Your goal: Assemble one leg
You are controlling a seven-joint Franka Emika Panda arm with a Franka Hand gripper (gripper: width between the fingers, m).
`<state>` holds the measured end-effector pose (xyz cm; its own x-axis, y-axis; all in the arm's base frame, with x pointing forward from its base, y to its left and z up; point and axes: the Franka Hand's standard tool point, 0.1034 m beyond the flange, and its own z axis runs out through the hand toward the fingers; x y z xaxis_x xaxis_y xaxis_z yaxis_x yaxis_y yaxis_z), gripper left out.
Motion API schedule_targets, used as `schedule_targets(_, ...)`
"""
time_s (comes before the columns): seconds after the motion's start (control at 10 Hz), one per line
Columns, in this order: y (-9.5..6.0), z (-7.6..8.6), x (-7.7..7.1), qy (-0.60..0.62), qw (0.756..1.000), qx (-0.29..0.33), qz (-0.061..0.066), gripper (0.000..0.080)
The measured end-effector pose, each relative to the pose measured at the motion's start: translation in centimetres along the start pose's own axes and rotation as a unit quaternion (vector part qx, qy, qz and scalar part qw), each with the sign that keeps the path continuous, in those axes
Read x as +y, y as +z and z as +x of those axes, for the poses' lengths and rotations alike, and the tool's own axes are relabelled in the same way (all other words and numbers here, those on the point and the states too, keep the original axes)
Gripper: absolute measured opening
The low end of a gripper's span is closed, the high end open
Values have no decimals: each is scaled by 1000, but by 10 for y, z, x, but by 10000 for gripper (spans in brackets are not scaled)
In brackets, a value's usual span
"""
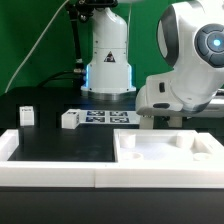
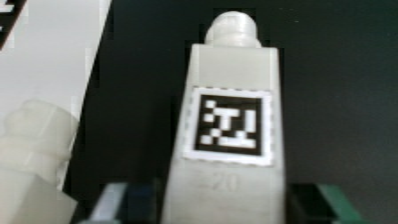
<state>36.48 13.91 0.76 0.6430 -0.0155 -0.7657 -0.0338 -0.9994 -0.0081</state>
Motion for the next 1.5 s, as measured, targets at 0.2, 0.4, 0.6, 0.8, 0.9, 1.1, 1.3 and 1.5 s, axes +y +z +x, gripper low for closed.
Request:
schedule_targets(0.2,0,0,0,0,1000,0,0,291)
schedule_targets(0.4,0,0,0,0,1000,0,0,291)
schedule_targets(0.6,-2,-1,0,-6,1000,-2,0,291)
schedule_targets(0.8,-31,-17,7,-42,999,4,4,291)
schedule_targets(0.9,-42,-24,9,-43,999,5,5,291)
schedule_targets(1.1,-80,-40,12,-44,999,26,7,291)
schedule_targets(1.3,-83,-27,9,-44,996,77,11,291)
schedule_targets(1.5,-86,-26,12,-46,983,175,13,291)
